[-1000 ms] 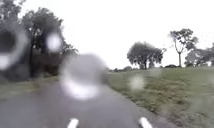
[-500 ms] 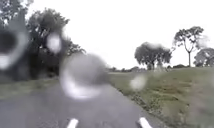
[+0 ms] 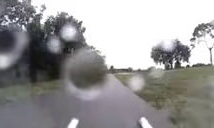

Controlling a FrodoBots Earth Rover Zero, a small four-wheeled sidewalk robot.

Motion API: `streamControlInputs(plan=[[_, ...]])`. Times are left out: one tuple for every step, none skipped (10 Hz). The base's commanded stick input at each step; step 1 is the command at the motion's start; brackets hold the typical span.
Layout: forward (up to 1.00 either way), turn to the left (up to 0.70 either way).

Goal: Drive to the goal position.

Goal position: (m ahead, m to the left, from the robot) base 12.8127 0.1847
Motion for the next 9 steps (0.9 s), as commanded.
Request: streamControlInputs(plan=[[0.70, 0.00], [0.70, 0.00], [0.70, 0.00], [0.70, 0.00], [0.70, 0.00], [0.70, 0.00], [0.70, 0.00], [0.70, 0.00], [0.70, 0.00]])
